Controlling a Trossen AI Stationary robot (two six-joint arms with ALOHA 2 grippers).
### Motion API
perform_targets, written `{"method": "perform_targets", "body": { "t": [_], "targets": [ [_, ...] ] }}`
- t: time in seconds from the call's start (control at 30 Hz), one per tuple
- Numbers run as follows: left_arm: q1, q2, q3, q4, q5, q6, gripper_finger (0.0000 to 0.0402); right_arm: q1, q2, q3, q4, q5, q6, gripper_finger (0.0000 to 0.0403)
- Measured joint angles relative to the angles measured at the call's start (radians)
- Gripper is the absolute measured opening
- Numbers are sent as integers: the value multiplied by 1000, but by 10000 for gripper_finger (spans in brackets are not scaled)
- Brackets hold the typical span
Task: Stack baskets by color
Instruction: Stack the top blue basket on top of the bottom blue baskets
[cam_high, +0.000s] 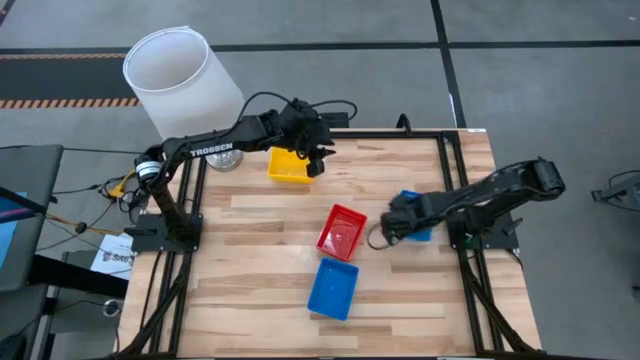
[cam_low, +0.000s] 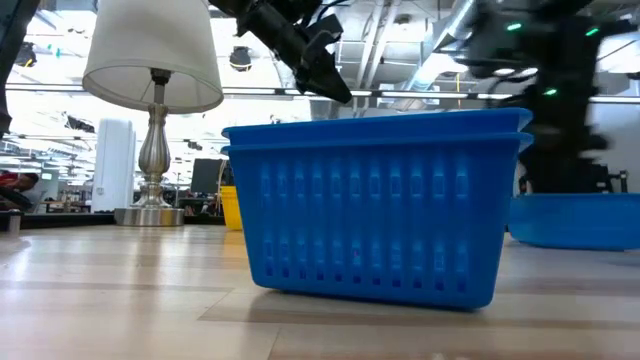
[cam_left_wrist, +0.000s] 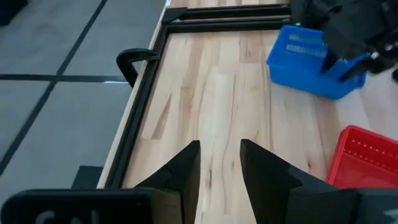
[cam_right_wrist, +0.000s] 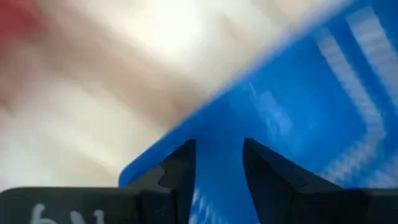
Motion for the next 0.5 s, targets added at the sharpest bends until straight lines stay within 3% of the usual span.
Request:
{"method": "perform_targets", "body": {
  "t": [0.1, 0.3, 0.43, 0.5],
  "targets": [
    [-8, 0, 0, -3, -22, -4, 105, -106, 15, 0, 186, 80, -161, 157],
    [-9, 0, -1, -49, -73, -12, 105, -287, 24, 1, 538, 62, -484, 157],
    [-7, 1, -31, -26, -99, -9, 105, -340, -9, 3, 598, 58, -553, 157],
    [-3, 2, -59, 27, -116, -6, 105, -346, -48, 16, 548, 58, -552, 157]
  ]
}}
